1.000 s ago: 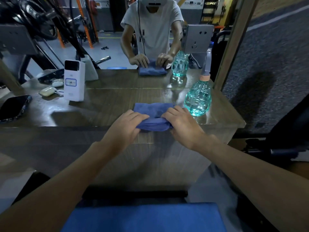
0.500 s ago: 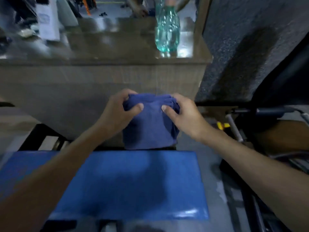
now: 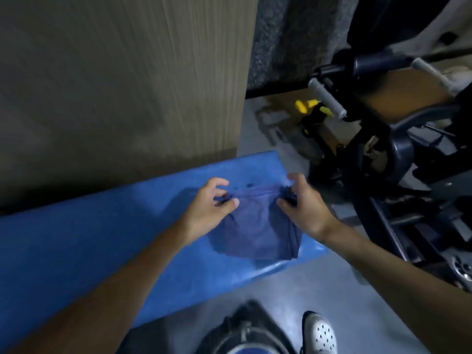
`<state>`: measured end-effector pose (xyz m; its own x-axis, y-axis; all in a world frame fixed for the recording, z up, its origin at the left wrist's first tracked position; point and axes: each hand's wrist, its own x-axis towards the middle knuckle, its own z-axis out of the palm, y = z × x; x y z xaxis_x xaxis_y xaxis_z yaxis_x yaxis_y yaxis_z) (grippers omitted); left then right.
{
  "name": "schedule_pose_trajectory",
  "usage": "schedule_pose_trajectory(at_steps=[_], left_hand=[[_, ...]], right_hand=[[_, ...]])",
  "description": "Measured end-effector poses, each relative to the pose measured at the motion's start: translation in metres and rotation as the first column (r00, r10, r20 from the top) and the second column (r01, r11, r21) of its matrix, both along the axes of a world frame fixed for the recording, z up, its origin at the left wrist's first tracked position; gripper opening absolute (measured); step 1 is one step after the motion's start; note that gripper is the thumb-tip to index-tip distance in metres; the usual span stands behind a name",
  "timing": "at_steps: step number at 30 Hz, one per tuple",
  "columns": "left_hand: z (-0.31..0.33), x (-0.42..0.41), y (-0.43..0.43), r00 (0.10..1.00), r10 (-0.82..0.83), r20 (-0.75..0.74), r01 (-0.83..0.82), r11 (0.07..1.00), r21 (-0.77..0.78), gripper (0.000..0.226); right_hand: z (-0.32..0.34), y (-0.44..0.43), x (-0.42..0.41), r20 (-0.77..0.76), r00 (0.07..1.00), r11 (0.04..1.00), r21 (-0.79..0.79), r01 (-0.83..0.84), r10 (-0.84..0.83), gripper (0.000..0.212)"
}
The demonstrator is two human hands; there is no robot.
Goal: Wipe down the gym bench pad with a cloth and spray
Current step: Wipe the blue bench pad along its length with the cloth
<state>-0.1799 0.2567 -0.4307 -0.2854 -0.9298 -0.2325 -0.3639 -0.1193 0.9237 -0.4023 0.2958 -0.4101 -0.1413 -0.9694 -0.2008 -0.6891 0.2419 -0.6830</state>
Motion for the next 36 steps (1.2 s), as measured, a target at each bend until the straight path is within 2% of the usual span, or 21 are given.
schedule_pose_trajectory(at_steps=[2, 4, 7, 9, 11, 15, 17, 19, 23, 26, 32, 36], left_hand=[[-0.04, 0.009, -0.001, 0.987, -0.052, 0.152, 0.068, 0.992, -0.103, 0.047], [-0.069, 0.021, -0.007, 0.938, -0.101, 0.332, 0.188, 0.953, -0.239, 0.046], [-0.091, 0.03, -0.016, 0.837, -0.162, 0.522, 0.375, 0.866, -0.332, 0.046], [-0.101, 0.031, -0.022, 0.795, -0.16, 0.586, 0.44, 0.817, -0.373, 0.038], [-0.112, 0.031, -0.026, 0.773, -0.147, 0.617, 0.475, 0.778, -0.41, 0.03], [-0.122, 0.023, -0.021, 0.724, -0.121, 0.679, 0.531, 0.727, -0.437, 0.023], [-0.122, 0.019, -0.014, 0.693, -0.107, 0.713, 0.561, 0.701, -0.44, 0.026], [-0.116, 0.014, -0.008, 0.629, -0.131, 0.766, 0.603, 0.705, -0.374, 0.037], [-0.104, 0.008, -0.006, 0.516, -0.145, 0.844, 0.622, 0.742, -0.253, 0.076], [-0.106, 0.005, -0.009, 0.481, -0.173, 0.86, 0.637, 0.743, -0.207, 0.081], [-0.106, 0.0, -0.013, 0.438, -0.177, 0.881, 0.652, 0.738, -0.176, 0.078], [-0.103, -0.003, -0.009, 0.413, -0.194, 0.89, 0.659, 0.738, -0.144, 0.079]], right_hand=[[-0.038, 0.005, 0.001, -0.317, 0.943, 0.994, -0.012, -0.113, 0.104, 0.059], [-0.067, 0.011, 0.011, -0.491, 0.832, 0.941, -0.066, -0.331, 0.258, 0.055], [-0.103, 0.011, 0.031, -0.559, 0.716, 0.856, -0.022, -0.516, 0.417, 0.066], [-0.126, 0.011, 0.036, -0.609, 0.637, 0.822, 0.044, -0.569, 0.473, 0.079], [-0.141, 0.011, 0.035, -0.652, 0.596, 0.81, 0.046, -0.585, 0.468, 0.087], [-0.15, 0.016, 0.026, -0.673, 0.598, 0.818, 0.019, -0.575, 0.436, 0.084], [-0.151, 0.02, 0.021, -0.676, 0.606, 0.825, 0.004, -0.565, 0.418, 0.087], [-0.149, 0.02, 0.011, -0.671, 0.629, 0.852, 0.008, -0.524, 0.393, 0.088], [-0.147, 0.008, -0.027, -0.617, 0.755, 0.96, 0.005, -0.279, 0.222, 0.074], [-0.147, -0.004, -0.045, -0.529, 0.843, 0.994, 0.003, -0.112, 0.097, 0.069], [-0.149, 0.009, -0.041, -0.574, 0.794, 0.974, 0.031, -0.223, 0.2, 0.095], [-0.154, 0.047, -0.021, -0.698, 0.654, 0.916, 0.008, -0.4, 0.292, 0.09]])
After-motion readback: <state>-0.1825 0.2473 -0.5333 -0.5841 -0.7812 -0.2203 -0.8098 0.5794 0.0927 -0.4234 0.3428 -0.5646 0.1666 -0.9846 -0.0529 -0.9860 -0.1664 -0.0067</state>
